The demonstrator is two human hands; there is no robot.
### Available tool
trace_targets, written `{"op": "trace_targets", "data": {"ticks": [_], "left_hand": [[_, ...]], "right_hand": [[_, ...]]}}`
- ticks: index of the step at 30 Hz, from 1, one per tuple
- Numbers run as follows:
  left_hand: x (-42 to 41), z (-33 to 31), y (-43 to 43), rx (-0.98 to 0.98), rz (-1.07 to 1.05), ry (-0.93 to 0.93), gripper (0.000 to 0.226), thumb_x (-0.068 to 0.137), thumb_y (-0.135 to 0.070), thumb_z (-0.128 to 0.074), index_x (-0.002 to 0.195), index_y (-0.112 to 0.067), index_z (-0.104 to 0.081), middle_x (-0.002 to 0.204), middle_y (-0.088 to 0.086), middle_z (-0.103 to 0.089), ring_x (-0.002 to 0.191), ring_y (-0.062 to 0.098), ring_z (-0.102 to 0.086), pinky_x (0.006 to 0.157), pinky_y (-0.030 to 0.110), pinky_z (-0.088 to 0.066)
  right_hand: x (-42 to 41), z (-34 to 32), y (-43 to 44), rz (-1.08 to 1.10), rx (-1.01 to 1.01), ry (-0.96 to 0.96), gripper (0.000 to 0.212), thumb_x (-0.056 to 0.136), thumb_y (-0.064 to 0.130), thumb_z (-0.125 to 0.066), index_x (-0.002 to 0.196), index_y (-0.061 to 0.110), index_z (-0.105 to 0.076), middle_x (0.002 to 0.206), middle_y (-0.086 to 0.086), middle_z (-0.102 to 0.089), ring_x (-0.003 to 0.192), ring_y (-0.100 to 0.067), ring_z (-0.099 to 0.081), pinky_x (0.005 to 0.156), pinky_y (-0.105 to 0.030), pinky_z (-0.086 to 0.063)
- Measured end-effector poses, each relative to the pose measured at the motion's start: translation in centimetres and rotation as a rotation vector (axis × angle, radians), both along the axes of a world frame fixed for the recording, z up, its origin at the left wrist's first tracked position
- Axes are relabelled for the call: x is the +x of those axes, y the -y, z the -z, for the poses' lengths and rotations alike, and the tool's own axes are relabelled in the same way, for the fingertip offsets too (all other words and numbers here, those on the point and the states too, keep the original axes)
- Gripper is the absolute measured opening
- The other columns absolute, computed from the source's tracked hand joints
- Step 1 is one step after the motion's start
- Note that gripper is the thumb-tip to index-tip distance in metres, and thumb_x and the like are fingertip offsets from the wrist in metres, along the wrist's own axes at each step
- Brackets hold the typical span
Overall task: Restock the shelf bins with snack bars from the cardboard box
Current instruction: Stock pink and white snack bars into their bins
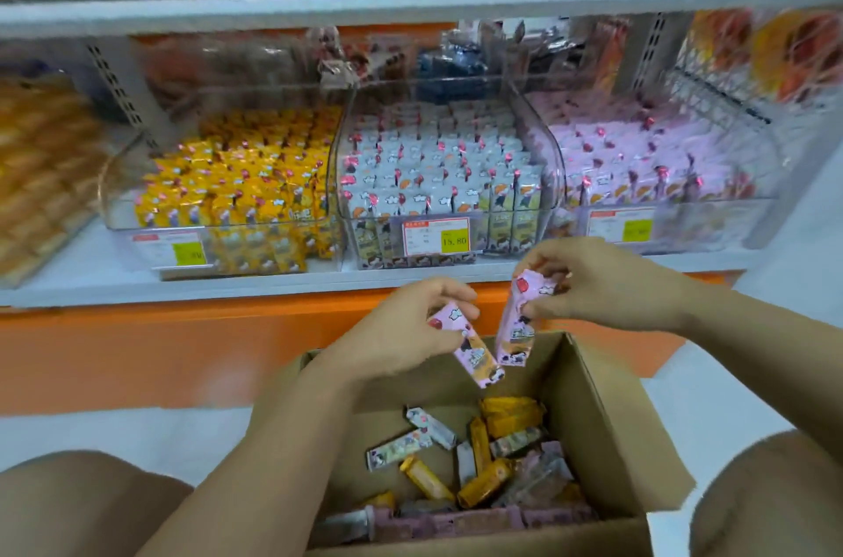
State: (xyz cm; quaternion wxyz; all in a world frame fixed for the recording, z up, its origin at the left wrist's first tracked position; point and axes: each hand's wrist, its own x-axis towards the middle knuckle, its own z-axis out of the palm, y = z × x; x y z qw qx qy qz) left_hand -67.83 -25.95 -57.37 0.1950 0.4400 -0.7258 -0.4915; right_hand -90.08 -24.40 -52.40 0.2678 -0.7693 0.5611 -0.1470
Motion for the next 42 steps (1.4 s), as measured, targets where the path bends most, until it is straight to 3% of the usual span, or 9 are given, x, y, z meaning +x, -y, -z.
{"op": "trace_targets", "data": {"ticks": [4,7,12,17,23,26,31,38,42], "left_hand": [[-1.5,-4.3,0.1,-0.175,0.016,-0.015,0.038,0.086,-0.006,-0.063,0.109,-0.034,-0.053,0.113,-0.017,-0.064,0.112,-0.007,-0.053,0.091,0.015,-0.045],[-3.9,-7.2,0.4,-0.309,0.006,-0.021,0.039,0.087,-0.011,-0.065,0.108,-0.042,-0.052,0.12,-0.017,-0.059,0.114,0.0,-0.054,0.1,0.032,-0.047],[-8.8,-10.9,1.4,-0.609,0.002,-0.021,0.036,0.088,-0.013,-0.064,0.118,-0.031,-0.056,0.113,-0.02,-0.055,0.102,0.0,-0.055,0.094,0.021,-0.046],[-13.7,-11.8,3.7,-0.802,-0.023,-0.068,0.038,0.087,-0.009,-0.063,0.122,-0.021,-0.057,0.119,-0.012,-0.058,0.109,-0.002,-0.051,0.098,0.015,-0.041],[-17.6,-10.7,6.2,-0.81,-0.028,-0.03,0.037,0.089,-0.012,-0.062,0.124,-0.022,-0.055,0.122,-0.013,-0.055,0.105,-0.009,-0.042,0.097,0.013,-0.038],[-19.5,-10.8,6.8,-0.82,-0.031,-0.067,0.037,0.089,-0.013,-0.062,0.123,-0.025,-0.055,0.113,-0.021,-0.051,0.101,-0.011,-0.042,0.09,0.004,-0.035],[-22.8,-10.6,7.0,-0.758,0.021,-0.135,0.035,0.09,-0.012,-0.061,0.122,-0.026,-0.056,0.11,-0.022,-0.051,0.102,-0.004,-0.048,0.093,0.013,-0.041],[-27.6,-9.9,7.2,-0.656,-0.013,-0.372,0.033,0.09,-0.012,-0.063,0.114,-0.033,-0.055,0.109,-0.028,-0.054,0.102,0.001,-0.057,0.094,0.018,-0.046],[-30.0,-8.3,8.1,-0.651,0.019,-0.289,0.033,0.091,-0.011,-0.06,0.121,-0.026,-0.057,0.113,-0.021,-0.055,0.107,-0.003,-0.052,0.097,0.02,-0.044]], "right_hand": [[-0.7,-1.6,-0.9,0.078,-0.09,0.2,0.024,0.079,0.03,-0.073,0.099,0.027,-0.061,0.097,0.011,-0.065,0.087,-0.001,-0.063,0.079,-0.017,-0.049],[-1.4,-2.5,-1.2,0.161,-0.16,0.28,0.033,0.084,0.029,-0.068,0.115,0.022,-0.06,0.097,0.0,-0.069,0.088,-0.017,-0.066,0.083,-0.034,-0.053],[-4.0,-3.7,-1.0,0.288,-0.445,0.354,0.023,0.089,0.026,-0.063,0.108,0.032,-0.053,0.091,0.021,-0.053,0.072,0.001,-0.052,0.069,-0.007,-0.042],[-7.8,-4.4,0.6,0.417,-0.589,0.415,0.025,0.091,0.015,-0.061,0.115,0.025,-0.059,0.096,0.022,-0.053,0.081,-0.01,-0.057,0.064,-0.011,-0.042],[-12.2,-4.7,2.2,0.558,-0.689,0.452,0.024,0.093,0.01,-0.057,0.112,0.025,-0.058,0.102,0.015,-0.054,0.076,0.003,-0.055,0.068,-0.006,-0.044],[-15.1,-4.5,2.2,0.665,-0.747,0.406,0.028,0.092,0.005,-0.056,0.114,0.021,-0.06,0.101,0.014,-0.054,0.089,-0.01,-0.056,0.081,-0.021,-0.049],[-18.2,-2.6,2.4,0.693,-0.691,0.172,0.03,0.09,0.002,-0.057,0.119,0.011,-0.061,0.119,-0.007,-0.061,0.11,-0.026,-0.056,0.096,-0.04,-0.046],[-20.0,-1.5,2.8,0.728,-0.721,0.331,0.027,0.091,0.007,-0.058,0.114,0.02,-0.061,0.104,0.011,-0.056,0.099,-0.02,-0.058,0.089,-0.034,-0.045],[-21.1,-1.0,3.0,0.748,-0.669,0.353,0.027,0.092,0.008,-0.057,0.108,0.03,-0.057,0.097,0.014,-0.056,0.09,-0.011,-0.054,0.081,-0.024,-0.04]]}}
